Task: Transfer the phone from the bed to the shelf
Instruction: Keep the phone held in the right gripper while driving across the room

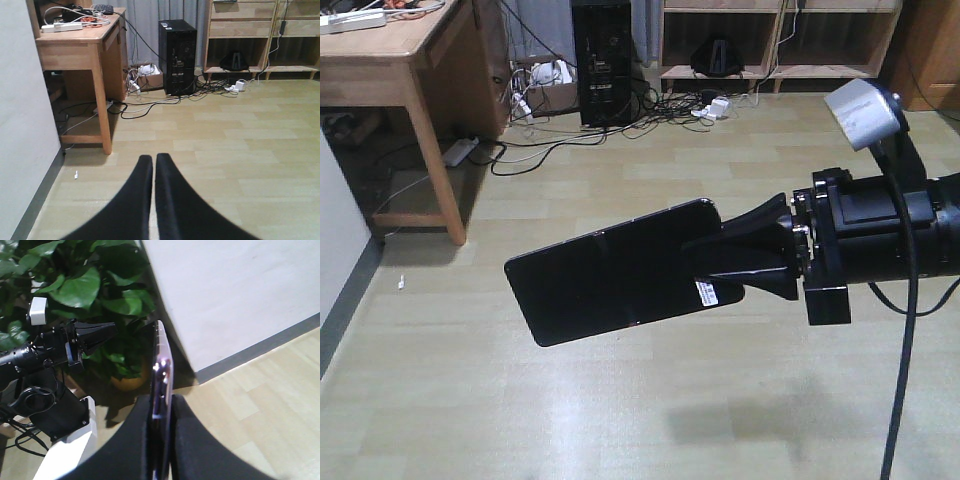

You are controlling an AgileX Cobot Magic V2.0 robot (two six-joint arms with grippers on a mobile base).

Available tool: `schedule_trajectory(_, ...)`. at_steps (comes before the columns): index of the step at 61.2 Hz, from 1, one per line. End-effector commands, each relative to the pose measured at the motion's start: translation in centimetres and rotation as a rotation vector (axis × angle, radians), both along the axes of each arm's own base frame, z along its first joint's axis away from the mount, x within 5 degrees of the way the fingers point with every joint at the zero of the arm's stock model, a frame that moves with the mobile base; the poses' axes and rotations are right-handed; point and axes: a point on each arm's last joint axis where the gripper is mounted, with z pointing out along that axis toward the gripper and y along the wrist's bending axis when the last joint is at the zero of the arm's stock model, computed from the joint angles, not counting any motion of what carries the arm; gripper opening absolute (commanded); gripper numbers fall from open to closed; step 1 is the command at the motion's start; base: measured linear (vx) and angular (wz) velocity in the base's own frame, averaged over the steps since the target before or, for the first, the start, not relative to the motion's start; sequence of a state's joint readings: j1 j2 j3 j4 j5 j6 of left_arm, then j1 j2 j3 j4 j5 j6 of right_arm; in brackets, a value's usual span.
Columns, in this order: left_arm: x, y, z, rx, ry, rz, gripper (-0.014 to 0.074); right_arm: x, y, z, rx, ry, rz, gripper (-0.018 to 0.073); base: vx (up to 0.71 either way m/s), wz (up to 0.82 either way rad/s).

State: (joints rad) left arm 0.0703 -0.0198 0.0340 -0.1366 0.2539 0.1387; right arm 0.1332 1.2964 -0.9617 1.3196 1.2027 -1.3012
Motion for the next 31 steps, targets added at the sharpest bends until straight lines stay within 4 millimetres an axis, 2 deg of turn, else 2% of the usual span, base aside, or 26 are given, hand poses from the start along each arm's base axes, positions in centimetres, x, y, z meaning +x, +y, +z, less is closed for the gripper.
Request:
schedule_trajectory(1,0.06,0.04,0.52,-0.009,-0.067,0.004,0.0001,-1.18,0.25,2.38,0.121,-0.023,0.062,-0.0004,0.36,-0.07)
schedule_trajectory(31,0.06,0.04,0.52,-0.009,-0.067,0.004,0.0001,-1.18,0.25,2.38,0.121,-0.023,0.062,-0.0004,0.34,-0.06)
